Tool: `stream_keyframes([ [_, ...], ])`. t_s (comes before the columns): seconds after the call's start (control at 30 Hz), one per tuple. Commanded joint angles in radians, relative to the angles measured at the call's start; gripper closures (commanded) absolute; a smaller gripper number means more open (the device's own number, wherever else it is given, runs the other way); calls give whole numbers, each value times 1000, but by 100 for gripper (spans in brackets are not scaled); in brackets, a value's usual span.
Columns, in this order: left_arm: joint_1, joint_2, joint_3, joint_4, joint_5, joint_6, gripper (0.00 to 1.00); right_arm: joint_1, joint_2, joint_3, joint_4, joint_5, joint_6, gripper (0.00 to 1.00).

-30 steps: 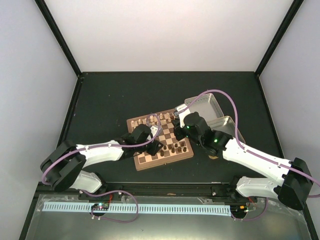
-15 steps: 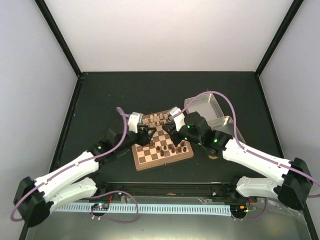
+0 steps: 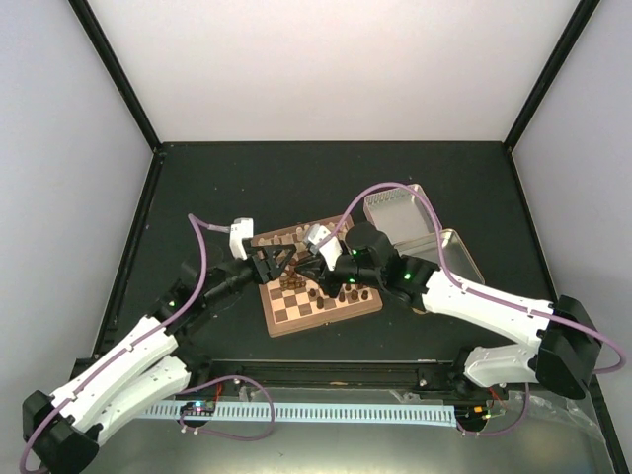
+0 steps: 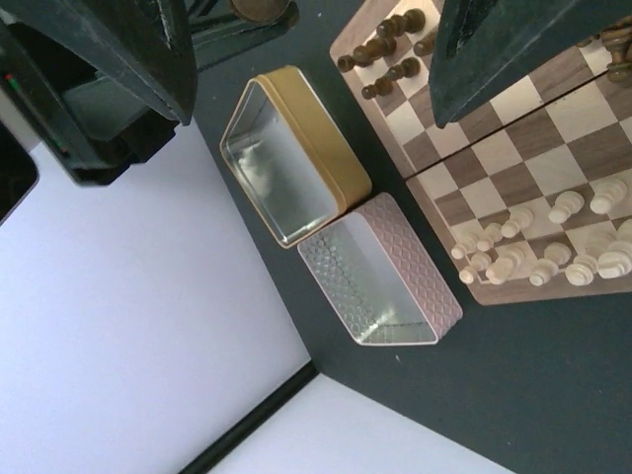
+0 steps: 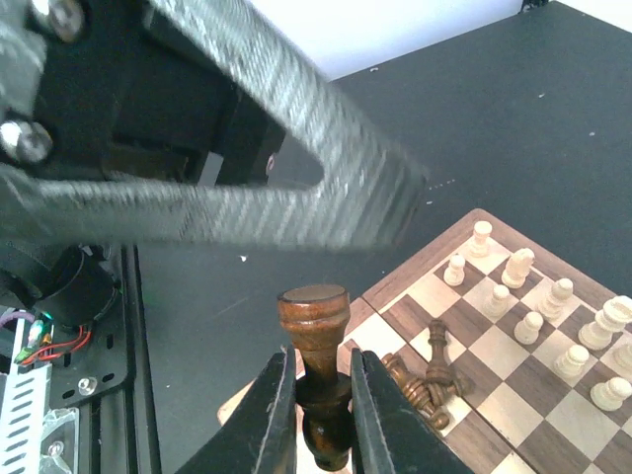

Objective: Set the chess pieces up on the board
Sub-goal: Place the chess piece on the chessboard.

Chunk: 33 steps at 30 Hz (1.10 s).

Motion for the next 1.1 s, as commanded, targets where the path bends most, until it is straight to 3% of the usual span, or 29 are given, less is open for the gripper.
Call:
stream_keyframes([
  [0.0,16,14,0,7,109,-47,39,2,11,40,48,-9,-19,88],
  [0.1,19,22,-1,24,143,-54,50,2,20,46,55,-5,-14,88],
  [0.33,22,45,0,33,201,-63,62,2,41,63,60,53,13,88],
  [0.53,24,55,0,38,210,-57,91,2,47,65,73,65,50,85],
  [0.67,30,44,4,61,205,-68,95,-1,17,40,83,58,131,68],
  [0.7,32,38,4,72,203,-76,95,-6,-3,21,107,49,166,56],
  [0.9,38,1,9,189,190,-159,95,-75,-132,-122,411,-84,500,30],
  [0.97,40,-3,17,228,185,-199,95,-87,-149,-165,530,-91,659,24],
  [1.07,41,0,29,305,172,-270,94,-90,-126,-194,671,-121,906,24],
])
